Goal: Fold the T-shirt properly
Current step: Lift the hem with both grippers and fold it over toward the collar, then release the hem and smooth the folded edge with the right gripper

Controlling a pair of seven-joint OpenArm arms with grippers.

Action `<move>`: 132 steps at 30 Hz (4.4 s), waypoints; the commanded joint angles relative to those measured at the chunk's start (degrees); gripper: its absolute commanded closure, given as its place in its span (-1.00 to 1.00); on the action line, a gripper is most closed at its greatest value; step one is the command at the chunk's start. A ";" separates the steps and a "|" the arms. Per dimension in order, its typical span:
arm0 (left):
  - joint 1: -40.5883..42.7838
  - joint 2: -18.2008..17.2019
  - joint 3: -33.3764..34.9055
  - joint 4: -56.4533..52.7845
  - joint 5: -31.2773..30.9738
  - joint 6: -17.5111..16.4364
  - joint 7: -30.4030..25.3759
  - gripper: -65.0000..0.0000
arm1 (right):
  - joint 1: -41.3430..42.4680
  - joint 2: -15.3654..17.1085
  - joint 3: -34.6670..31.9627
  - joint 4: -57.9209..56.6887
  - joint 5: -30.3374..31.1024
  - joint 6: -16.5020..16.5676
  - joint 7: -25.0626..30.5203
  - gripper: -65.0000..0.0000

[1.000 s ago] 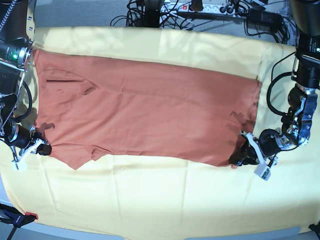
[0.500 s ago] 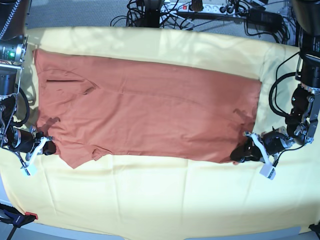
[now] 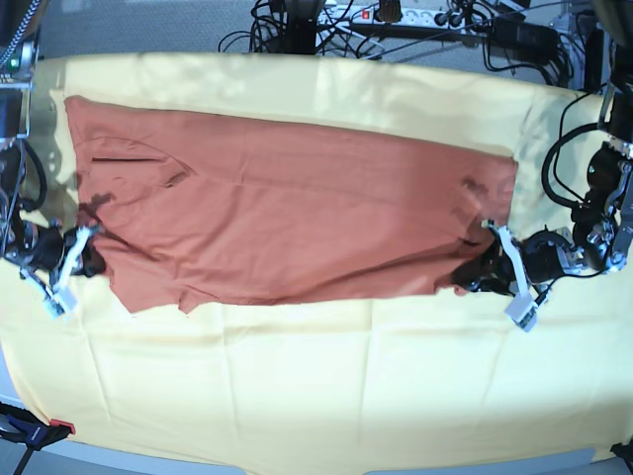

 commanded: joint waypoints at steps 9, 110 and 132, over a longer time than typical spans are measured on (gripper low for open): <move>0.31 -6.51 -0.55 2.38 -0.50 -0.49 -1.73 1.00 | -6.47 5.25 0.76 9.49 -2.36 0.01 4.96 1.00; 10.25 -7.85 -0.57 2.21 -20.20 -0.49 24.81 0.01 | -21.14 6.14 0.81 34.73 11.34 0.01 -18.97 1.00; 7.19 -8.94 -25.20 2.21 -30.49 -0.49 34.40 0.01 | -21.11 5.99 14.34 39.47 21.90 -1.25 -20.70 0.08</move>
